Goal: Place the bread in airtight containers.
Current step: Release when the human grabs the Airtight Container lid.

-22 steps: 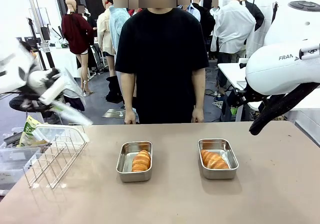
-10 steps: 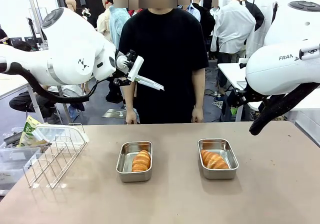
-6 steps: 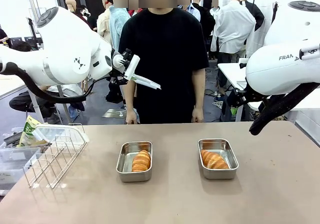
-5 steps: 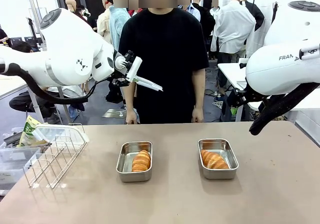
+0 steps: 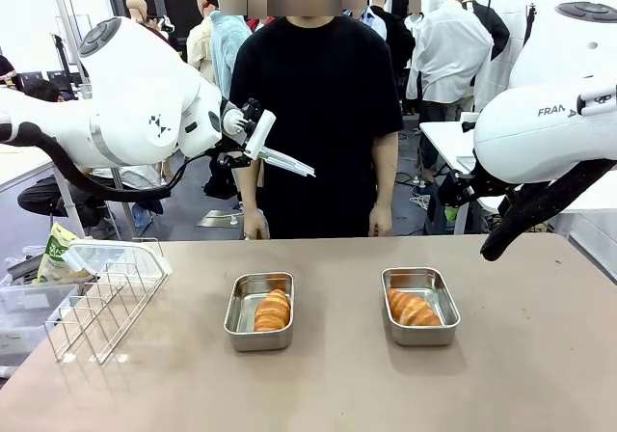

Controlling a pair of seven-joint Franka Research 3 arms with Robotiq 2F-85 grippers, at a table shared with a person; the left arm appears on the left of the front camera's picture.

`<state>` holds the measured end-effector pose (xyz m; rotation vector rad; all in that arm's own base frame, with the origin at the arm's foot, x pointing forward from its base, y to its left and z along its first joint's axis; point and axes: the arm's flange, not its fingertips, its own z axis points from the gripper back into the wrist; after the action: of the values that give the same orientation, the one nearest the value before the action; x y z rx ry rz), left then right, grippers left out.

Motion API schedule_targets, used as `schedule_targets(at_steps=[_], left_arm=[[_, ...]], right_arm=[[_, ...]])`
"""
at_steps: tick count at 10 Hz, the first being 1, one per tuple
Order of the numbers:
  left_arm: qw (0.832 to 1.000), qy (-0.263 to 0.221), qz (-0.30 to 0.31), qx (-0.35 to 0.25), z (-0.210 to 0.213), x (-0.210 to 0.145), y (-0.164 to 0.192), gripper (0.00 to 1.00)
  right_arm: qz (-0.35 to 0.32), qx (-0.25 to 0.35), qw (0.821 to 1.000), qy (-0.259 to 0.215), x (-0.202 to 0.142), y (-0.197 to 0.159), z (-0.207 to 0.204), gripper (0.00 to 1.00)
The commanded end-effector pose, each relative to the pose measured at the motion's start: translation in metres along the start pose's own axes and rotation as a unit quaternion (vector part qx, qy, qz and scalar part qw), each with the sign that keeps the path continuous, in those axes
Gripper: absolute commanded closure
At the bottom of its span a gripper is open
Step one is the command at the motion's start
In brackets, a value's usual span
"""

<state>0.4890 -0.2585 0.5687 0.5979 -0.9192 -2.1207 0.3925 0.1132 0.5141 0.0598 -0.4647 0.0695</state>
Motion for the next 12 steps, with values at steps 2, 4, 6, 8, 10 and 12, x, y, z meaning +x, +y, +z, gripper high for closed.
schedule_targets(at_steps=[2,4,6,8,10,12], left_arm=[[1.0,0.002,0.0,0.005,0.0026,-0.0021,0.0043,1.0],[1.0,0.002,0.0,0.005,0.0026,-0.0021,0.0043,1.0],[1.0,0.002,0.0,0.005,0.0026,-0.0021,0.0043,1.0],[1.0,0.002,0.0,0.005,0.0026,-0.0021,0.0043,1.0],[1.0,0.002,0.0,0.005,0.0026,-0.0021,0.0043,1.0],[1.0,0.002,0.0,0.005,0.0026,-0.0021,0.0043,1.0]], right_arm=[[-0.002,0.005,1.0,0.002,-0.0001,-0.0007,-0.0006,0.0],[-0.002,0.005,1.0,0.002,-0.0001,-0.0007,-0.0006,0.0],[-0.002,0.005,1.0,0.002,-0.0001,-0.0007,-0.0006,0.0],[-0.002,0.005,1.0,0.002,-0.0001,-0.0007,-0.0006,0.0],[-0.002,0.005,1.0,0.002,-0.0001,-0.0007,-0.0006,0.0],[-0.002,0.005,1.0,0.002,-0.0001,-0.0007,-0.0006,0.0]])
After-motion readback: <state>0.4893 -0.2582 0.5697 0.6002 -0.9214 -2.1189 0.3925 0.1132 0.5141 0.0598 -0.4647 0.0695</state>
